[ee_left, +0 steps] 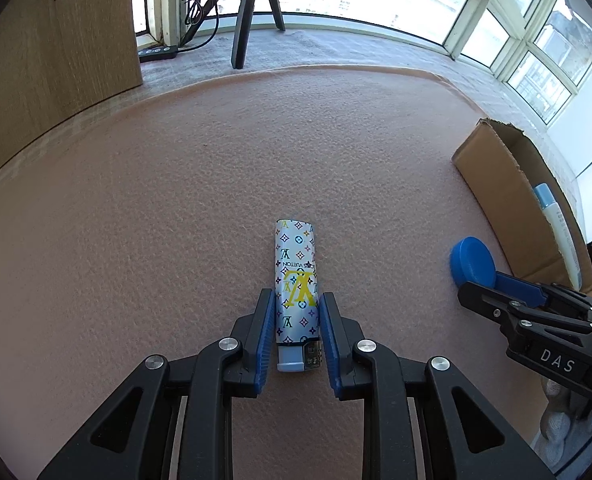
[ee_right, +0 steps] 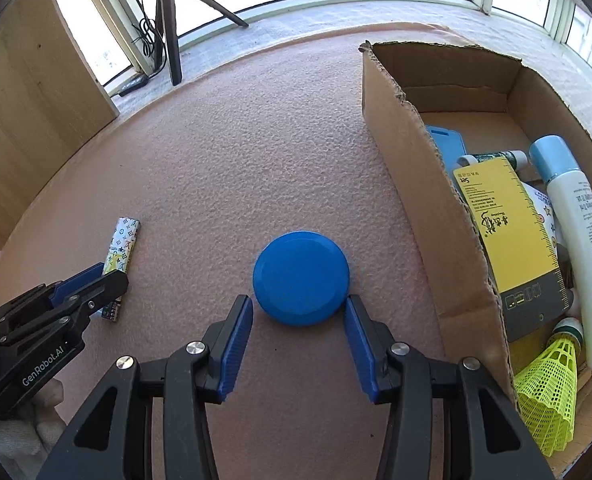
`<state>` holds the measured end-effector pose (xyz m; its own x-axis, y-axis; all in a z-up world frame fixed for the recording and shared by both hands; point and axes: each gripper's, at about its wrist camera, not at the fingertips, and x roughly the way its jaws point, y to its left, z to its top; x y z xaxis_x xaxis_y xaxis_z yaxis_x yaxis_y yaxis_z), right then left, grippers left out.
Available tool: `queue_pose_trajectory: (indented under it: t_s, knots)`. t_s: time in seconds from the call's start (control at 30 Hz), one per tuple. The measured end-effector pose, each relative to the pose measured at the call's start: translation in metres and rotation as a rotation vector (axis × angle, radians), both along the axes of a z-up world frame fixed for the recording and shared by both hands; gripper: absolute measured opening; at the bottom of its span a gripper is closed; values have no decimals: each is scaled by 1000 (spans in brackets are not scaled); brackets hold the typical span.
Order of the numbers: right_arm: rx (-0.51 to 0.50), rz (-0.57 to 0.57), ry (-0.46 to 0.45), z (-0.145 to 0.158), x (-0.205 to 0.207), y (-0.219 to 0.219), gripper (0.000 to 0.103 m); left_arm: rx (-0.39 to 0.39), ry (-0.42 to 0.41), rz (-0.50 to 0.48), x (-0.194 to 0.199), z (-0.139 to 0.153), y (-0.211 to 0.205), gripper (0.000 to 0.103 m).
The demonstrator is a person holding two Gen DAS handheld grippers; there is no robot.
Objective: Organize objects
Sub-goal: 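Grasp the patterned lighter with the left tool while the right tool grasps the blue lid, then lift the lighter with the left tool while the right tool releases the blue lid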
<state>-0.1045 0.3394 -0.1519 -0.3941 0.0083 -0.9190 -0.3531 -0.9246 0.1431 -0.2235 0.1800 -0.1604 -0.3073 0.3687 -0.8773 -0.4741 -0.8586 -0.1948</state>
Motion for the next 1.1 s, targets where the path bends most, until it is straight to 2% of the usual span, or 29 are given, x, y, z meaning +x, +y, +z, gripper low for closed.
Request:
queue_pose_trajectory:
  t_s: [0.3, 0.67, 0.77, 0.87, 1.03, 1.07, 1.1]
  knots:
    - [66, 44, 19, -1, -14, -4, 43, 6, -2, 13, 6, -1, -7, 24]
    - [24, 86, 32, 0, -4, -8, 42, 29, -17, 32, 22, 1, -14, 23]
    - [1, 91, 44, 3, 4, -9, 42, 44, -16, 48, 26, 5, -16, 16]
    - [-10, 107, 49, 5, 10, -11, 41, 30, -4, 49, 31, 7, -15, 16]
    - [-13, 133, 55, 8, 17, -13, 41, 6, 19, 75, 33, 8, -14, 17]
    - [-16, 134, 57, 9, 18, -12, 41, 1, 14, 74, 32, 7, -13, 21]
    - [-21, 135, 58, 9, 18, -12, 41, -6, -3, 71, 29, 5, -11, 30]
